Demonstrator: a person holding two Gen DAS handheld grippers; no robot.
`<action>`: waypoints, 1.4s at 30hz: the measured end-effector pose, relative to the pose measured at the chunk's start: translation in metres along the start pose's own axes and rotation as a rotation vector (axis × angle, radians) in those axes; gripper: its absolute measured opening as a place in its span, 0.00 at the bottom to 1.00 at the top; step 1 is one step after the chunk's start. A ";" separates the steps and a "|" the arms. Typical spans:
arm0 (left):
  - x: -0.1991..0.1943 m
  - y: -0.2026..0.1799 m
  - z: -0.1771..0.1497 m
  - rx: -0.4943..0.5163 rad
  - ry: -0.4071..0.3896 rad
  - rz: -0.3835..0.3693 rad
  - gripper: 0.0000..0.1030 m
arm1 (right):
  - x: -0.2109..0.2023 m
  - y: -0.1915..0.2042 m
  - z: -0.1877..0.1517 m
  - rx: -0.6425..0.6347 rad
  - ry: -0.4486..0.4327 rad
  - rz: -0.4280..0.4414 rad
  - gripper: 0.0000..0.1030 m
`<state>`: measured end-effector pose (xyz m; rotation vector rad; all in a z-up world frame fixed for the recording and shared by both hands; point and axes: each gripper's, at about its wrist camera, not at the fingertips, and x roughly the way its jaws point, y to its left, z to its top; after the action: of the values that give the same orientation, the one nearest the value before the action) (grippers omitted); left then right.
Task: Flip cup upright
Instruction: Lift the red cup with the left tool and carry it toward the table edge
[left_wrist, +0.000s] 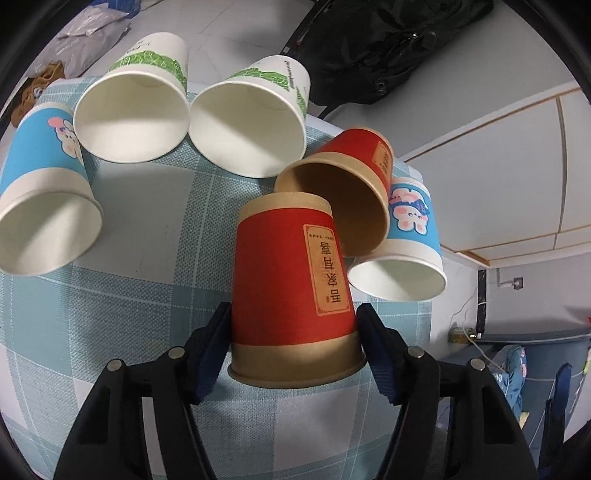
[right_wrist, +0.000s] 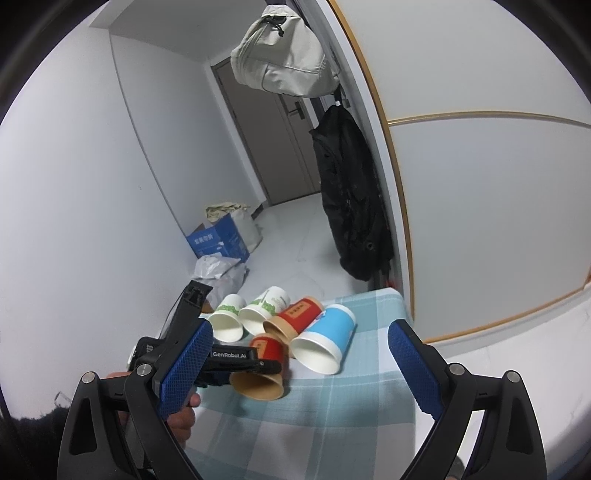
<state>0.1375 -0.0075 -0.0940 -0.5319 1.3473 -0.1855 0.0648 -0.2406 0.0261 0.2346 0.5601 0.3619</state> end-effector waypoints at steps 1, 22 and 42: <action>-0.003 -0.001 0.000 0.007 -0.001 0.000 0.60 | 0.000 0.000 0.000 0.001 0.001 -0.001 0.94; -0.129 0.023 -0.089 0.045 -0.180 -0.032 0.59 | 0.019 0.021 -0.030 -0.028 0.094 0.135 0.94; -0.061 0.074 -0.123 -0.087 -0.104 -0.051 0.59 | 0.034 0.054 -0.068 -0.142 0.214 0.136 0.94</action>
<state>-0.0067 0.0509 -0.0906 -0.6412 1.2449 -0.1398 0.0395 -0.1703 -0.0289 0.0976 0.7275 0.5606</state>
